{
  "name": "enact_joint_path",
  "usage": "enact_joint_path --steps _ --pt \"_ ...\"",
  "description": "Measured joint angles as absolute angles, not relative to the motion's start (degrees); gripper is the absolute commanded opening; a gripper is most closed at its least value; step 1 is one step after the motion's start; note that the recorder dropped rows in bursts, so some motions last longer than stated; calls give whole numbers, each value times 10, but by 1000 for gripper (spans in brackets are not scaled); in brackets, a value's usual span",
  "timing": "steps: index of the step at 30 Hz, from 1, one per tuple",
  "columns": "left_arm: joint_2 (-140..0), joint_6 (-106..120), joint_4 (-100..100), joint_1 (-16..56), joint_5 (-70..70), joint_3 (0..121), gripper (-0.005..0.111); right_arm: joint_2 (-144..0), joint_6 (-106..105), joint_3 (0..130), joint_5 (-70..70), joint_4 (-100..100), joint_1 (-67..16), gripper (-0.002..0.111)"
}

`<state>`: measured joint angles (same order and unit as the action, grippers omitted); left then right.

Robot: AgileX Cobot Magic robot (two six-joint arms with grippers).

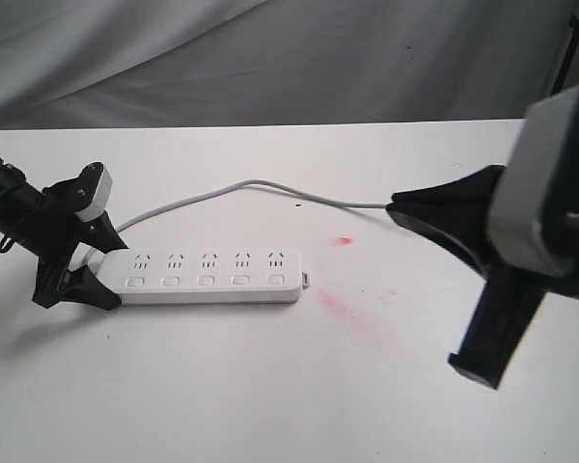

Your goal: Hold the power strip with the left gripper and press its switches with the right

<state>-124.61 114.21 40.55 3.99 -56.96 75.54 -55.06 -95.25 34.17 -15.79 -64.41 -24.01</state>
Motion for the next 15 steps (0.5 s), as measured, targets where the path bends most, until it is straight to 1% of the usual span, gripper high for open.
enact_joint_path --steps 6,15 --pt "-1246 1142 405 40 -570 755 65 -456 -946 309 -152 -647 -240 0" --pt "-1246 1142 405 40 -570 755 65 -437 -945 309 -150 -647 -240 0"
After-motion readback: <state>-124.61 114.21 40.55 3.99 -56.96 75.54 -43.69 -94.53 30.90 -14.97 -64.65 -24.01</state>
